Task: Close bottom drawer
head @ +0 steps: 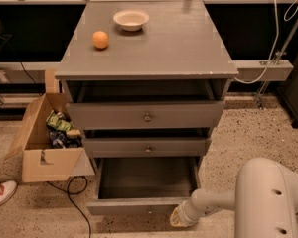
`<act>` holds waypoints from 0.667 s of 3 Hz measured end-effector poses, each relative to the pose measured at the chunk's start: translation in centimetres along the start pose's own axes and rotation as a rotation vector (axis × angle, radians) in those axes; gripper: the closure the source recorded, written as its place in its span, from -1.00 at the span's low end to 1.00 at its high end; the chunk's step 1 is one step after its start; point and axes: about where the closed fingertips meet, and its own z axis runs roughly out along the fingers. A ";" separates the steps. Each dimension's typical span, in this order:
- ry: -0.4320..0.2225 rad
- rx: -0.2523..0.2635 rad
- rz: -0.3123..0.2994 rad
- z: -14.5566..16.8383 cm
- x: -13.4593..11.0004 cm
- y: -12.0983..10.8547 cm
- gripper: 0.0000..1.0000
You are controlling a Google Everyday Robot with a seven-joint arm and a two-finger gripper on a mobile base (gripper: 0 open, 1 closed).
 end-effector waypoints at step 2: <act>-0.134 0.135 -0.055 1.2 -3.2 -4.8 1.00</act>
Offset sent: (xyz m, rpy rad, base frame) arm 0.0656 0.0451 0.0057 0.1869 -0.1729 -0.0071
